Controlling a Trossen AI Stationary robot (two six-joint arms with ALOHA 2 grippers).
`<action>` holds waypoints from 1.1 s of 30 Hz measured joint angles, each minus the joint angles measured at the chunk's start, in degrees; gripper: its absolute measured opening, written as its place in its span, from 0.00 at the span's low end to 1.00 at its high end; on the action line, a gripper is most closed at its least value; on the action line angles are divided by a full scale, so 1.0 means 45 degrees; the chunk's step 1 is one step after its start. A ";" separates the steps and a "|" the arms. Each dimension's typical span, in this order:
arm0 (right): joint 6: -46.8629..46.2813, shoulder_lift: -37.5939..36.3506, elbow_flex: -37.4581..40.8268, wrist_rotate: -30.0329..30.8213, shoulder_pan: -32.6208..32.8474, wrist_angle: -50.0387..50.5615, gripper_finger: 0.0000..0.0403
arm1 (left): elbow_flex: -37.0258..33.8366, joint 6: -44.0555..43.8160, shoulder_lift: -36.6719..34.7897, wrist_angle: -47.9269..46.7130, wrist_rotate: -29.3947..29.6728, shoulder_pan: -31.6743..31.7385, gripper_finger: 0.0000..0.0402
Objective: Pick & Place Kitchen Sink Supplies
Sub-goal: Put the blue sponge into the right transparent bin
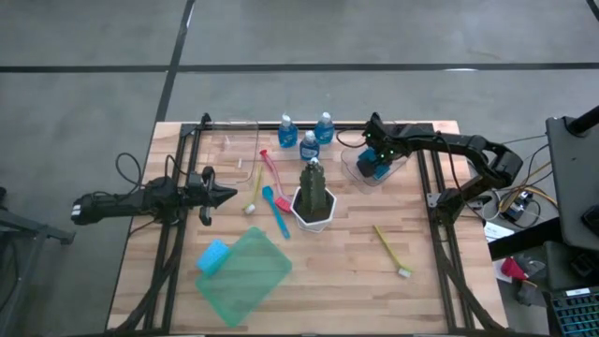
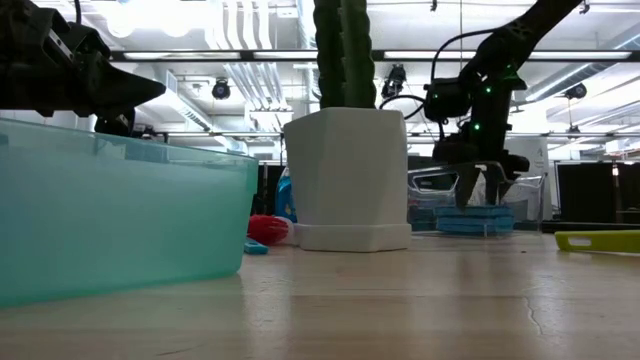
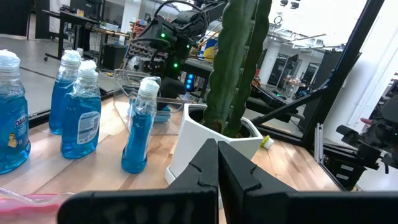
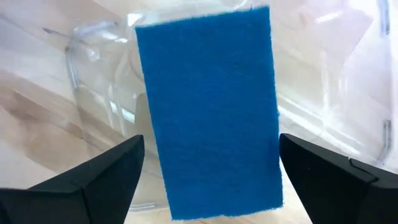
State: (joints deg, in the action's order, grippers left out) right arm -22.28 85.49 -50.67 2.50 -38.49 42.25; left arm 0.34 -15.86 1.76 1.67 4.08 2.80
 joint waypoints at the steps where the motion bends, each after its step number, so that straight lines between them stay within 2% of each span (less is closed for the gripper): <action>1: 0.0009 -0.0009 -0.0110 0.0000 0.0003 0.0128 0.91 | 0.0000 0.0000 0.0000 0.0000 -0.0001 0.0001 0.00; 10: 0.0573 -0.0321 -0.1919 0.0001 0.0023 0.1967 0.91 | 0.0000 0.0099 0.0000 0.0039 0.0023 0.0001 0.00; 13: 0.0621 -0.0595 -0.2800 0.0005 0.0055 0.2954 0.91 | 0.0000 -0.0438 0.0000 0.0137 0.0028 -0.0001 0.00; 15: 0.0609 -0.0860 -0.3433 0.0005 0.0102 0.3566 0.91 | 0.0000 -0.1443 0.0000 0.0918 0.0030 -0.0003 0.00; 19: -0.0057 -0.1538 -0.4613 0.0005 0.0261 0.4522 0.91 | 0.0020 -0.5502 0.0000 0.3211 0.0067 -0.0001 0.00; 22: -0.0943 -0.2230 -0.5338 0.0005 0.0530 0.4834 0.91 | 0.0250 -0.8039 0.0000 0.4135 0.0164 -0.0001 0.00; 26: -0.2294 -0.3202 -0.5997 0.0074 0.1076 0.4793 0.91 | 0.0568 -0.8747 0.0005 0.4926 0.0365 0.0000 0.00; 29: -0.3016 -0.3821 -0.6229 0.0107 0.1548 0.4588 0.91 | 0.0704 -1.0123 0.0005 0.5090 0.0741 -0.0002 0.01; 33: -0.3549 -0.4492 -0.6233 0.0112 0.2192 0.3842 0.91 | 0.1414 -1.0511 0.0172 0.4515 0.0260 -0.0010 0.08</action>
State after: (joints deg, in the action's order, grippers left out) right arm -38.26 65.28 -78.71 3.01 -28.63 59.54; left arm 6.70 -63.16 2.53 21.99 5.25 2.76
